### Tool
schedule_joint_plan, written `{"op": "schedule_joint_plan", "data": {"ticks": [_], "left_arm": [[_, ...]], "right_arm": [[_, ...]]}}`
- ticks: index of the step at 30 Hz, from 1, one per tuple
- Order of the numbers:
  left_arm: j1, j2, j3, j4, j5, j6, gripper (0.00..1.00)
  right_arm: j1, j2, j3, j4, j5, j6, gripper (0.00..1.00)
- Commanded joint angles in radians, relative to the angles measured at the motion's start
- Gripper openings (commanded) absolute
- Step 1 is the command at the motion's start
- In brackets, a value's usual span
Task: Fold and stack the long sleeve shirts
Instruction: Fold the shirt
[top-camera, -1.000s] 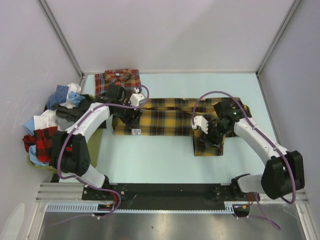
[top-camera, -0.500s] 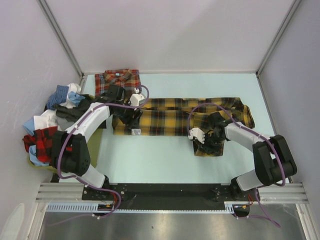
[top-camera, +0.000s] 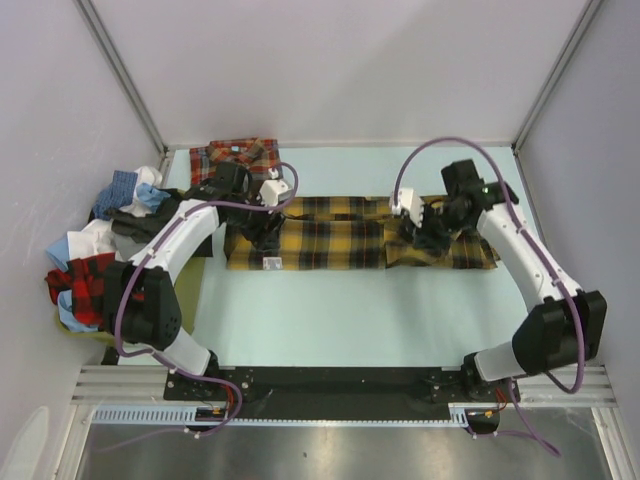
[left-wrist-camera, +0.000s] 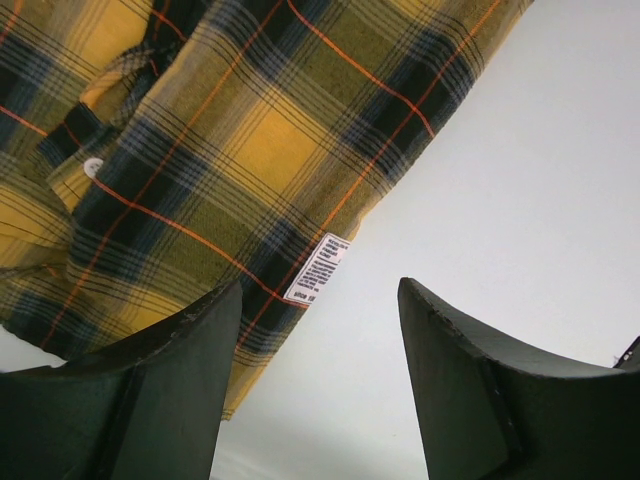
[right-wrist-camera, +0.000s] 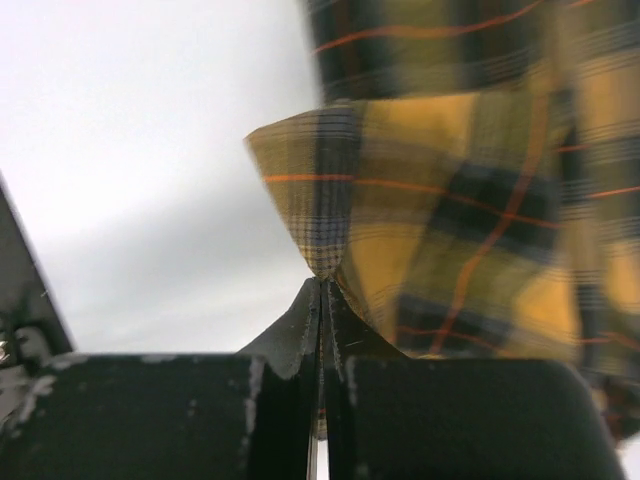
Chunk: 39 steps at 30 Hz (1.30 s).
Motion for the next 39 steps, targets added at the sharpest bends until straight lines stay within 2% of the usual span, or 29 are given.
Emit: {"op": "schedule_joint_plan", "data": {"ticks": [1,5,8,12,18,24,34,39], "left_arm": [[-0.012,0.021,0.08,-0.01,0.038,0.024,0.69],[-0.014,0.051,0.121,-0.026,0.032,0.024,0.69],[-0.017,0.069,0.149,-0.039,0.029,0.027,0.69],[-0.023,0.074,0.156,-0.041,0.024,0.023,0.69],[-0.031,0.075,0.133,-0.033,0.035,0.02,0.68],[-0.042,0.057,0.106,-0.027,0.05,0.043,0.69],[-0.045,0.026,0.066,-0.009,0.045,0.04,0.68],[-0.052,0.029,0.072,-0.003,0.058,0.047,0.68]], "right_arm": [[-0.068,0.203,0.181,-0.029,-0.087,-0.028,0.0],[-0.131,0.423,0.462,-0.002,-0.101,0.004,0.0],[-0.138,0.524,0.561,-0.019,-0.113,0.013,0.0],[-0.142,0.534,0.646,-0.071,-0.153,0.01,0.0],[-0.135,0.379,0.605,-0.198,-0.219,-0.041,0.0],[-0.12,0.221,0.496,-0.225,-0.238,-0.032,0.0],[-0.131,0.164,0.503,-0.329,-0.232,-0.12,0.0],[-0.129,0.176,0.496,-0.244,-0.227,-0.073,0.0]]}}
